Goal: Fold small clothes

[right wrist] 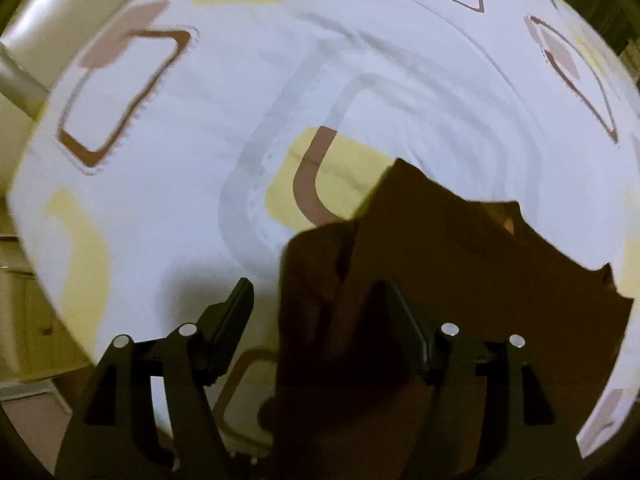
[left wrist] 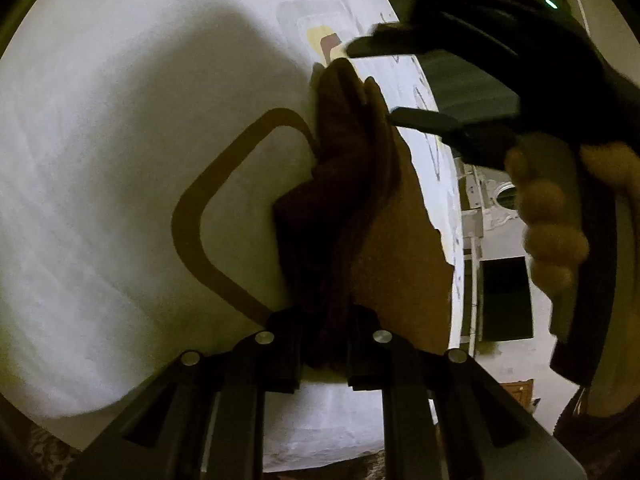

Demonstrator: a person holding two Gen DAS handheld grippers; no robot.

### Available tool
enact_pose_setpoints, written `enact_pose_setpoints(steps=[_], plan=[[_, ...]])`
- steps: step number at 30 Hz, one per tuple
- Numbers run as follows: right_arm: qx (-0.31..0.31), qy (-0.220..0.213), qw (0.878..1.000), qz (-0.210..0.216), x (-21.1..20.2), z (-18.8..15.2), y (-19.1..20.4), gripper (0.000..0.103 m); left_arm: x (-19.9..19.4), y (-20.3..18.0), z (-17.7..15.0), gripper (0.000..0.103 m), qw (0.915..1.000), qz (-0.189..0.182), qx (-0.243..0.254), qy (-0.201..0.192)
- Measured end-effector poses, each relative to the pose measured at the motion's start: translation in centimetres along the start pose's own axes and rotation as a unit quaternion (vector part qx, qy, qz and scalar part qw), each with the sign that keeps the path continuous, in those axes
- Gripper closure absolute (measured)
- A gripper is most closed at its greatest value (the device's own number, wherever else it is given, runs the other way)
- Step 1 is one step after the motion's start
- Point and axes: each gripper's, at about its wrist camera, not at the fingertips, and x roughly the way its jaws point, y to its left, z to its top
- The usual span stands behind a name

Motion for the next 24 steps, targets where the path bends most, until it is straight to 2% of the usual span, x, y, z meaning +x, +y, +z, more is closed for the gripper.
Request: enact_pose_setpoints(steps=[6, 8, 10, 12, 14, 15, 19, 24], plan=[[-0.027, 0.025, 0.996, -0.081, 2.8, 0.3, 1.7, 0.036, -0.3, 0.4, -0.1, 0.087, 0.9999, -0.011, 0.002, -0.005], [-0.025, 0.026, 0.996, -0.086, 3.3, 0.0, 1.6, 0.036, -0.4, 0.5, -0.1, 0.087, 0.9999, -0.013, 0.004, -0.006], [-0.016, 0.024, 0.996, -0.079, 3.3, -0.1, 1.2, 0.045, -0.8, 0.8, -0.1, 0.086, 0.9998, -0.015, 0.006, -0.007], [-0.016, 0.023, 0.996, -0.083, 3.2, 0.0, 1.2, 0.068, -0.9, 0.9, -0.1, 0.087, 0.9998, -0.015, 0.007, -0.008], [-0.017, 0.020, 0.996, -0.085, 2.9, -0.2, 0.4, 0.083, -1.0, 0.7, -0.2, 0.087, 0.9998, -0.012, 0.010, -0.009], [-0.016, 0.019, 0.996, -0.081, 2.8, -0.3, -0.2, 0.088, -1.0, 0.4, -0.3, 0.088, 0.9998, -0.009, 0.015, -0.011], [0.000, 0.010, 0.999, -0.041, 1.9, -0.4, -2.2, 0.090, -1.6, -0.5, -0.7, 0.089, 0.9991, 0.004, 0.036, -0.021], [0.021, -0.011, 1.000, 0.015, 0.2, -0.6, -5.0, 0.091, -2.5, -3.4, -1.5, 0.090, 0.9959, 0.030, 0.080, -0.031]])
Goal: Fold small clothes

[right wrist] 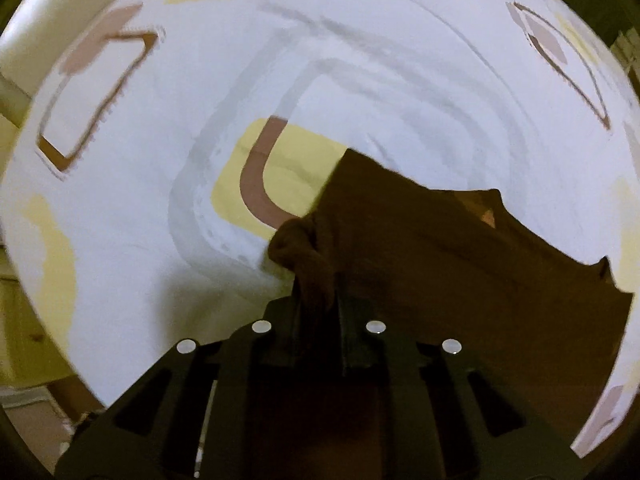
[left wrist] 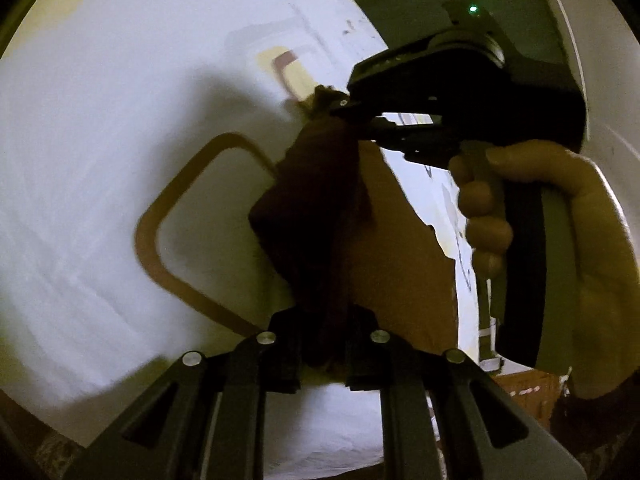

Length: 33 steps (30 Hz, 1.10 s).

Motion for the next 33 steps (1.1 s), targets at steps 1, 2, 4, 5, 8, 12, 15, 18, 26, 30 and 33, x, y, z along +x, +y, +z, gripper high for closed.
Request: enact_pose_setpoints(steps=[1, 2, 4, 5, 8, 12, 15, 18, 26, 30, 33], plan=[[0.004, -0.004, 1.000, 0.008, -0.5, 0.0, -0.5, 0.091, -0.2, -0.6, 0.0, 0.090, 1.0000, 0.004, 0.008, -0.001], [0.010, -0.010, 1.000, 0.021, -1.2, 0.1, -1.3, 0.091, -0.4, -1.2, 0.0, 0.090, 0.9999, 0.008, 0.015, -0.001], [0.018, -0.022, 0.998, 0.048, -2.9, 0.4, -2.7, 0.091, -0.2, -3.1, -0.5, 0.090, 0.9994, 0.014, 0.030, 0.001], [0.020, -0.029, 0.998, 0.056, -3.8, 0.4, -3.4, 0.091, -0.4, -4.2, -0.6, 0.090, 0.9990, 0.017, 0.042, 0.002], [0.033, -0.049, 0.995, 0.082, -6.6, 0.1, -5.2, 0.091, -0.7, -6.3, -0.8, 0.090, 0.9972, 0.028, 0.069, 0.001], [0.055, -0.068, 0.990, 0.109, -8.2, 0.7, -7.9, 0.091, -0.7, -9.5, -1.4, 0.090, 0.9935, 0.051, 0.101, 0.000], [0.073, -0.077, 0.986, 0.128, -8.8, 0.7, -9.3, 0.091, 0.6, -12.0, -1.6, 0.090, 0.9893, 0.075, 0.125, -0.003], [0.082, -0.087, 0.983, 0.141, -9.7, -0.2, -10.6, 0.091, 1.2, -13.8, -2.6, 0.090, 0.9837, 0.099, 0.150, -0.005], [0.107, -0.108, 0.974, 0.170, -11.3, -1.7, -15.3, 0.091, 3.1, -17.3, -4.2, 0.090, 0.9749, 0.123, 0.185, -0.004], [0.115, -0.113, 0.971, 0.179, -11.6, -2.3, -17.1, 0.091, 4.0, -18.4, -4.9, 0.090, 0.9706, 0.136, 0.199, -0.003], [0.121, -0.116, 0.968, 0.185, -11.6, -2.8, -18.3, 0.091, 4.8, -19.2, -5.5, 0.090, 0.9666, 0.145, 0.211, -0.002]])
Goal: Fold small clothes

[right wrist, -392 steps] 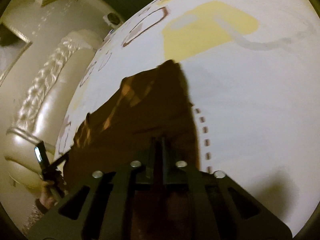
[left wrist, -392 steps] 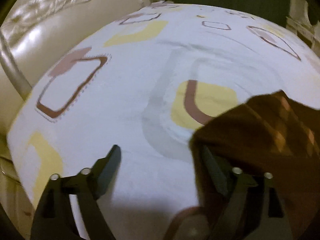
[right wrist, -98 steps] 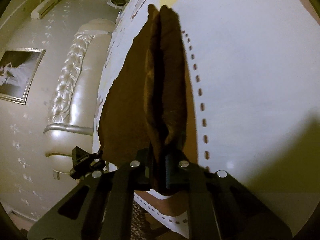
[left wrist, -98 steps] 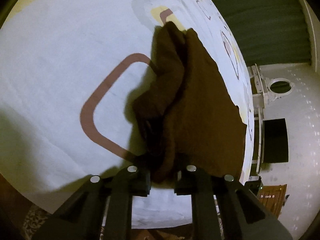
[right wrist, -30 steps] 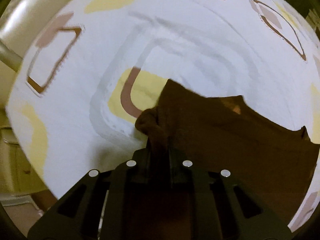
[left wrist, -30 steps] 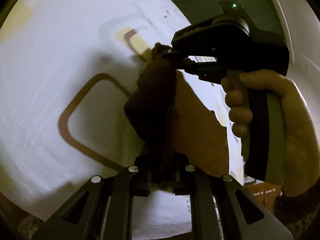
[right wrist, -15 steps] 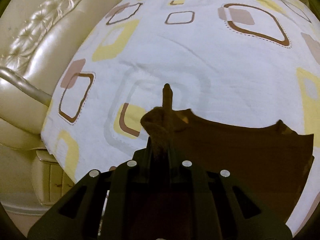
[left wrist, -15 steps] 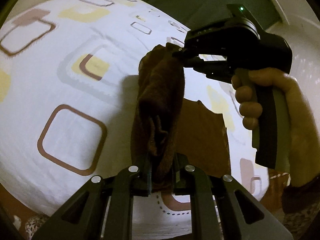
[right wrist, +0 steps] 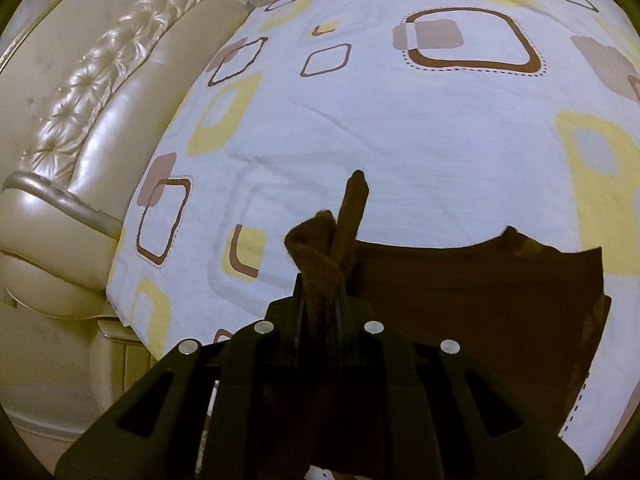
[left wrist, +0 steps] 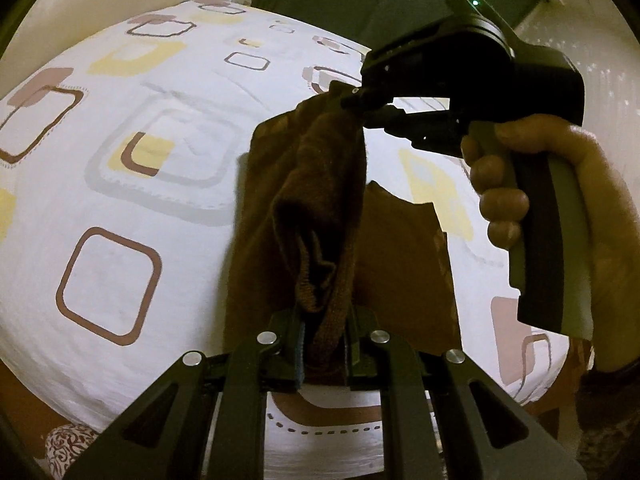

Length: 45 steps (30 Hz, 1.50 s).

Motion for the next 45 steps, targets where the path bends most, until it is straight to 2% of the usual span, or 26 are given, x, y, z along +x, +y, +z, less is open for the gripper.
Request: enact_pose_setpoints(steps=[35, 45], plan=[[0.092, -0.033, 0.991, 0.089, -4.0, -2.5, -17.5, 0.091, 6.6, -10.5, -2.7, 0.089, 0.9960, 0.011, 0.079, 0.040], [0.124, -0.035, 0.986, 0.103, -2.9, -3.8, -22.2, 0.091, 9.7, -11.9, -3.6, 0.089, 0.9932, 0.017, 0.097, 0.063]])
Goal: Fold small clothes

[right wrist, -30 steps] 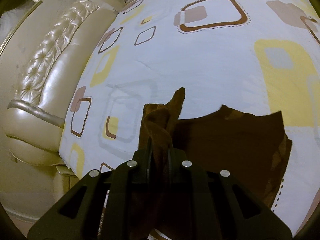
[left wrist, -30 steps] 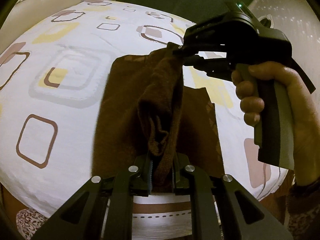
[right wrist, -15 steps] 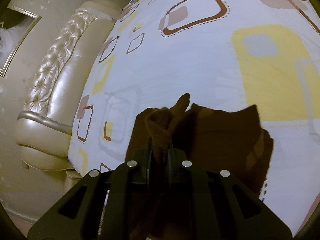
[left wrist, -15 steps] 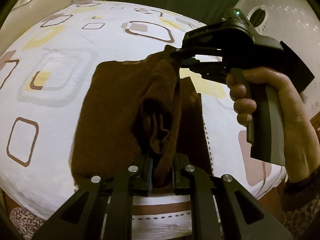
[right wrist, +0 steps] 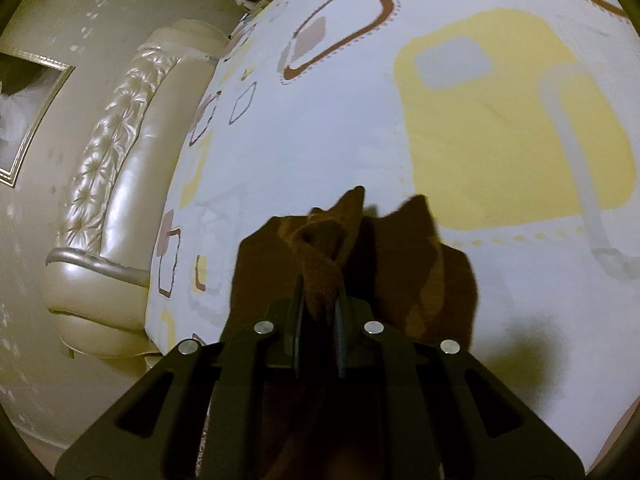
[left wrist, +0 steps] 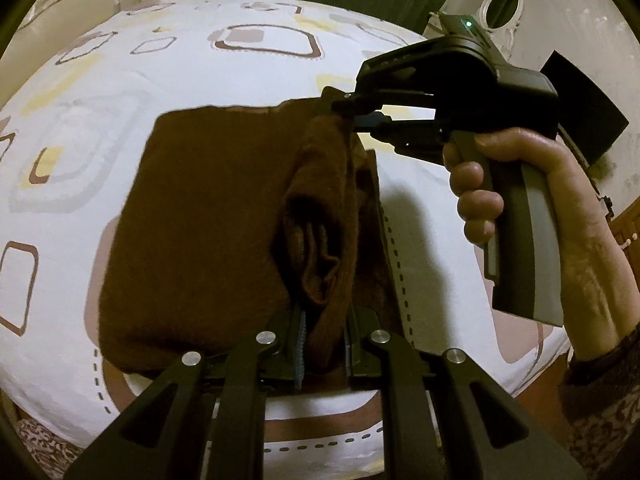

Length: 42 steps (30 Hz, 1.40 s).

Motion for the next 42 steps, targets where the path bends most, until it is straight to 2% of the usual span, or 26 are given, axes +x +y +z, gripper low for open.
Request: enact_pose_setpoints(steps=[15, 27, 42], plan=[[0.027, -0.013, 0.999, 0.029, -0.5, -0.5, -3.7, 0.091, 1.7, -2.0, -0.2, 0.089, 0.9997, -0.008, 0.018, 0.011], [0.060, -0.021, 0.997, 0.041, -0.1, -0.6, -6.2, 0.092, 1.8, -3.6, -2.0, 0.089, 0.9991, -0.013, 0.035, 0.020], [0.074, -0.041, 0.995, 0.046, -1.6, -1.3, -8.4, 0.091, 3.1, -3.7, -2.0, 0.089, 0.9982, -0.026, 0.041, 0.037]])
